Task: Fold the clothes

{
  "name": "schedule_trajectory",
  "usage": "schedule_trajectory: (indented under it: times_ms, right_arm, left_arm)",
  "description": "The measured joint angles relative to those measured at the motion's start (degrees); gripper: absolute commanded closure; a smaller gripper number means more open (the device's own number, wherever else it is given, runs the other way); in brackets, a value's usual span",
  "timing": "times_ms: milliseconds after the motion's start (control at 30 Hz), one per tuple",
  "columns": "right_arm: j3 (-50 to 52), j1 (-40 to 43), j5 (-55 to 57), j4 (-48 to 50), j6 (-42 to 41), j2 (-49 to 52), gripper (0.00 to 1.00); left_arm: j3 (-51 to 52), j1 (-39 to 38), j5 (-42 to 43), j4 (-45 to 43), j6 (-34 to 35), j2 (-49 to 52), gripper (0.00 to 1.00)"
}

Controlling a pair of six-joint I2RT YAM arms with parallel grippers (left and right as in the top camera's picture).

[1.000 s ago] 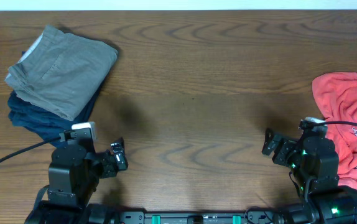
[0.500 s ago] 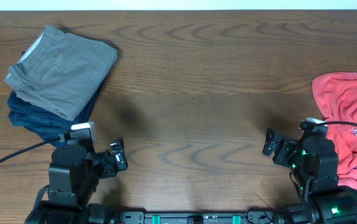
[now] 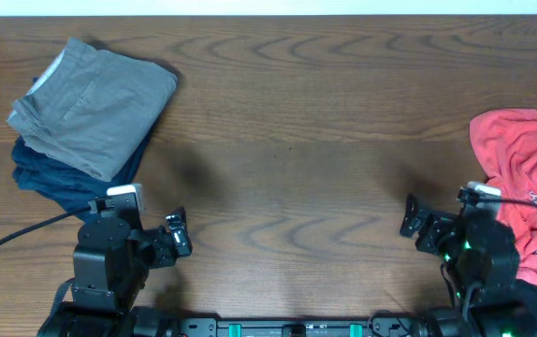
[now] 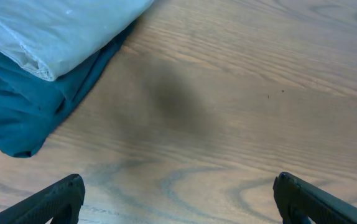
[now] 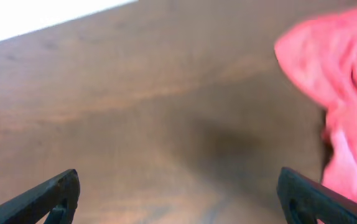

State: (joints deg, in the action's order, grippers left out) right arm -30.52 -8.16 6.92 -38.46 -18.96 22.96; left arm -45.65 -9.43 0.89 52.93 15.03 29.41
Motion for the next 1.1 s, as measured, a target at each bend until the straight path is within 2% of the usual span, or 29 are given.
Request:
schedule_trajectory:
  times_ms: [167, 367, 600, 800, 1100]
  right_arm:
    - [7.2, 0.8, -2.4, 9.7, 6.5, -9.4, 0.01]
    - [19.3, 1.9, -3.9, 21.8, 9.2, -20.0, 0.01]
    - [28.2, 2.0, -5.5, 36.0, 13.8, -22.2, 0.01]
    - [30.1, 2.0, -8.9, 34.5, 21.1, -22.3, 0.01]
    - [30.1, 2.0, -10.0, 34.6, 24.0, -22.3, 0.01]
  left_arm:
    - [0.0, 0.0, 0.0, 0.0, 0.0, 0.0, 0.02]
    - [0.1, 0.0, 0.0, 0.0, 0.0, 0.0, 0.02]
    - [0.1, 0.0, 0.0, 0.0, 0.0, 0.0, 0.02]
    - [0.1, 0.0, 0.0, 0.1, 0.0, 0.0, 0.02]
    - [0.1, 0.0, 0.0, 0.0, 0.0, 0.0, 0.02]
